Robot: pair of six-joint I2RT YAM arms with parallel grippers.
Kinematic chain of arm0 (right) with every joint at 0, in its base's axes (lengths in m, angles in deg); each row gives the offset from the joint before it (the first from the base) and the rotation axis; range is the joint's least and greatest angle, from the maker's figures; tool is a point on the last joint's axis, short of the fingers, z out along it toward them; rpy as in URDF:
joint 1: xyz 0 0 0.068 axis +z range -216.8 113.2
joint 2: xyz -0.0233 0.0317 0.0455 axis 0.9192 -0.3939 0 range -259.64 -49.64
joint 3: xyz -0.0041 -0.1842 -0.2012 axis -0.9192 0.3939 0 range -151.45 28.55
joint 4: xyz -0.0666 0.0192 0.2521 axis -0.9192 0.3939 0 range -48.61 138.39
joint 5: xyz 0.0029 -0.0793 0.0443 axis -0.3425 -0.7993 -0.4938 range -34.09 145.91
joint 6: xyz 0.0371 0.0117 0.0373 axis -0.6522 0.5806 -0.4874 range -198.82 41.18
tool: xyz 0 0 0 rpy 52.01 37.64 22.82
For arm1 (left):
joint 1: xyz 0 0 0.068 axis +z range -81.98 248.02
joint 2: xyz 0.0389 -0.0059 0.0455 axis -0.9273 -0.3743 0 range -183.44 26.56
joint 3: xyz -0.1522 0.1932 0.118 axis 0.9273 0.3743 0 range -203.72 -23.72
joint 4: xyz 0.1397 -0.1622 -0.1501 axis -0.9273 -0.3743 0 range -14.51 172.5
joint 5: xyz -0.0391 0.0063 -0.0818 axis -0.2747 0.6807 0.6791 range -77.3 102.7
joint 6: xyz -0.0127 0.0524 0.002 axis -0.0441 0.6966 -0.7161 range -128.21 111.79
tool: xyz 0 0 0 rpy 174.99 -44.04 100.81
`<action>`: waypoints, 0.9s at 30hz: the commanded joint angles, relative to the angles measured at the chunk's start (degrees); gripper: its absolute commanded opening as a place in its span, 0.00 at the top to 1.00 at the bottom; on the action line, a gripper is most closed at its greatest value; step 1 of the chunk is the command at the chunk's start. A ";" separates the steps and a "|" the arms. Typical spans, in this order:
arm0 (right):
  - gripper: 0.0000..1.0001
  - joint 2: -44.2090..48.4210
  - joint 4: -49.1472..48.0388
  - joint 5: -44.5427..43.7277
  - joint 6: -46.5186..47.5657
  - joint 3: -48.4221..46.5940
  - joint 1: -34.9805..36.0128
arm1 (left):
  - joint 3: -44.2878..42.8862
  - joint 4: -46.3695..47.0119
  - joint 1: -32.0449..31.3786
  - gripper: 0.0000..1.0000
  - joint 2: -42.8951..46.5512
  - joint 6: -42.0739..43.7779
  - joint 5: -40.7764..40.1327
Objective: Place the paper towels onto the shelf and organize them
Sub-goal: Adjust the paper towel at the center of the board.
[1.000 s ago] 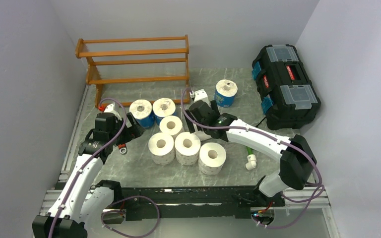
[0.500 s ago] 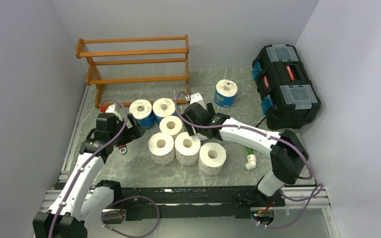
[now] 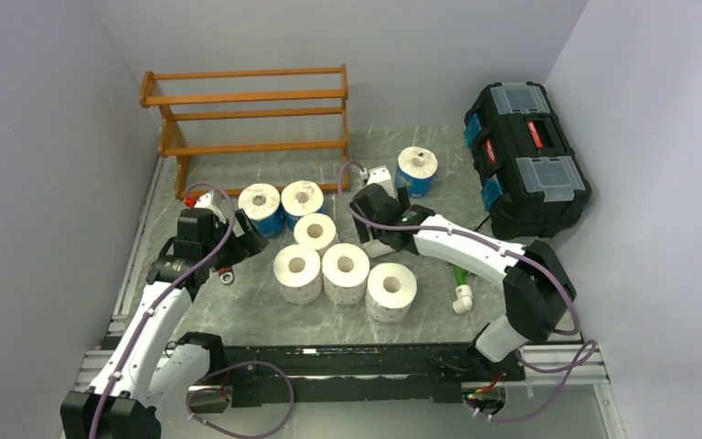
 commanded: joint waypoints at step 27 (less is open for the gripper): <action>0.05 1.45 6.33 -9.03 -0.60 -2.06 -0.72 | -0.05 2.60 0.09 0.01 0.02 -0.69 2.84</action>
